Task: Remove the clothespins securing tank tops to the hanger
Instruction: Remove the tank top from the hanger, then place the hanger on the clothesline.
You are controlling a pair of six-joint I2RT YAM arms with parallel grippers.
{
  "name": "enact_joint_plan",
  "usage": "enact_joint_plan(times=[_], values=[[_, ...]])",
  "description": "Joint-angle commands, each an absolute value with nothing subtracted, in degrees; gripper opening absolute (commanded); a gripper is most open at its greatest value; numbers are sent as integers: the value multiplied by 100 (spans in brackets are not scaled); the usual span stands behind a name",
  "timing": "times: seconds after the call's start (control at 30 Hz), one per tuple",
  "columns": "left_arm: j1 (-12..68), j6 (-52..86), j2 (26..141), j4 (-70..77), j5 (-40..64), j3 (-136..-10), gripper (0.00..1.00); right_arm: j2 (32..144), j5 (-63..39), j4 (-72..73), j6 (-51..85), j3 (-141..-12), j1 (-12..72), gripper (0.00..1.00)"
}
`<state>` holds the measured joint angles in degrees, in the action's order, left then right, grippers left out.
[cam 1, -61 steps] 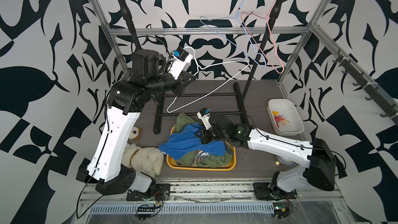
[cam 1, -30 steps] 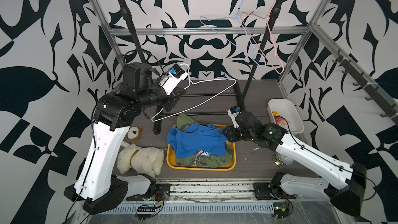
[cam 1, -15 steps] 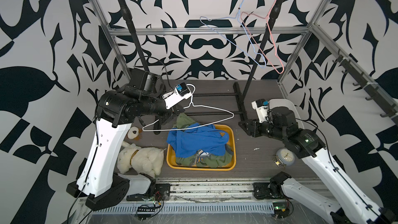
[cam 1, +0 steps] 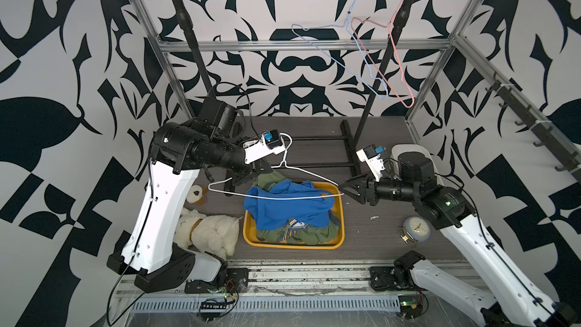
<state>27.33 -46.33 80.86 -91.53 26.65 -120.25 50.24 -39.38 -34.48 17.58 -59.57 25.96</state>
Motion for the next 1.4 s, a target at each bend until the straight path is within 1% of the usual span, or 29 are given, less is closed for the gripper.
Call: enact_joint_plan(times=[0.0, 0.07, 0.17, 0.27, 0.3, 0.4, 0.73, 0.8, 0.93, 1.0, 1.13, 1.23, 1.27, 1.33, 1.37], values=[[2716, -4800, 8097, -9343, 2890, -12269, 0, 5079, -4270, -3338, 1557, -6069, 2575, 48], [2716, -4841, 8110, -9392, 2937, -12324, 0, 5122, -4323, -3402, 1519, -6064, 2577, 47], [2717, -4872, 8140, -9409, 2959, -12401, 0, 5177, -4440, -3562, 1477, -6056, 2575, 41], [2716, -4885, 8190, -9459, 2976, -12502, 0, 5127, -4505, -3603, 1448, -5989, 2583, 31], [2717, -4887, 8213, -9486, 3008, -12530, 0, 5103, -4501, -3604, 1444, -5986, 2578, 30], [2716, -4903, 8266, -9559, 3077, -12577, 0, 5079, -4583, -3560, 1446, -5978, 2582, 26], [2720, -5098, 8339, -9839, 3085, -12602, 0, 5203, -4740, -3560, 1320, -6128, 2584, 22], [2718, -5149, 8362, -9904, 3058, -12599, 0, 5212, -4795, -3559, 1311, -6122, 2582, 18], [2718, -5177, 8379, -9890, 2917, -12526, 0, 5131, -4848, -3569, 1283, -6087, 2581, 5], [2717, -5176, 8377, -9835, 2885, -12499, 0, 5077, -4878, -3551, 1271, -6078, 2577, 0], [2716, -5112, 8394, -9694, 2814, -12472, 0, 4945, -4882, -3535, 1274, -6123, 2577, 0], [2716, -4970, 8379, -9474, 2771, -12450, 6, 4811, -4772, -3468, 1292, -6143, 2584, 0], [2716, -4937, 8363, -9410, 2746, -12422, 11, 4776, -4728, -3435, 1309, -6152, 2583, 0], [2716, -4810, 8303, -9158, 2680, -12315, 16, 4714, -4674, -3334, 1368, -6166, 2581, 0], [2716, -4769, 8271, -9043, 2636, -12251, 20, 4696, -4621, -3316, 1393, -6184, 2582, 0]])
